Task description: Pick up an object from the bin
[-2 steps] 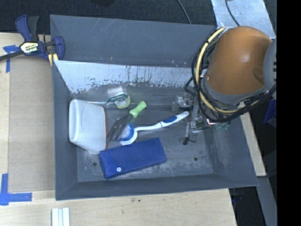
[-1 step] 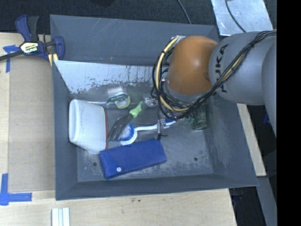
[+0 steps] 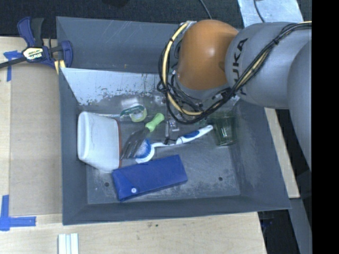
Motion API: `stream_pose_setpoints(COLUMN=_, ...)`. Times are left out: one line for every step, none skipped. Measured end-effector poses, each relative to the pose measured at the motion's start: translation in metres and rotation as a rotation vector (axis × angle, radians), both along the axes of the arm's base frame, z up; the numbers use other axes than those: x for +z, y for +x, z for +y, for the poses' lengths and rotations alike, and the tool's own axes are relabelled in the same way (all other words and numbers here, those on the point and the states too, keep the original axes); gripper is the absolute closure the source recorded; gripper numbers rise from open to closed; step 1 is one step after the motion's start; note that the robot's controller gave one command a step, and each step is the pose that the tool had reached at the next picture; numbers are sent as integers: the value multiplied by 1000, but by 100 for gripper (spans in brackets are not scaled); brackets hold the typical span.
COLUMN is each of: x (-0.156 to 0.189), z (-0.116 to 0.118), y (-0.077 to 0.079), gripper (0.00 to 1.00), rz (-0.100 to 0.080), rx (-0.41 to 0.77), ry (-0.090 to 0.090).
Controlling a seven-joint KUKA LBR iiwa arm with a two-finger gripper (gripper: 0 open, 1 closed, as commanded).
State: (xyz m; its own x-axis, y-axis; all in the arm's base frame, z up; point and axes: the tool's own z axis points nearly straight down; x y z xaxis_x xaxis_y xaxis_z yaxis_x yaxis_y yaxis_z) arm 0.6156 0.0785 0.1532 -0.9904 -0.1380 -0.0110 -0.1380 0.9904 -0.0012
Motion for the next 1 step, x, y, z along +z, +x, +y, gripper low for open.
stream_pose_setpoints(x=-53, z=54, y=-27, gripper=0, rz=6, rx=470, ry=-4)
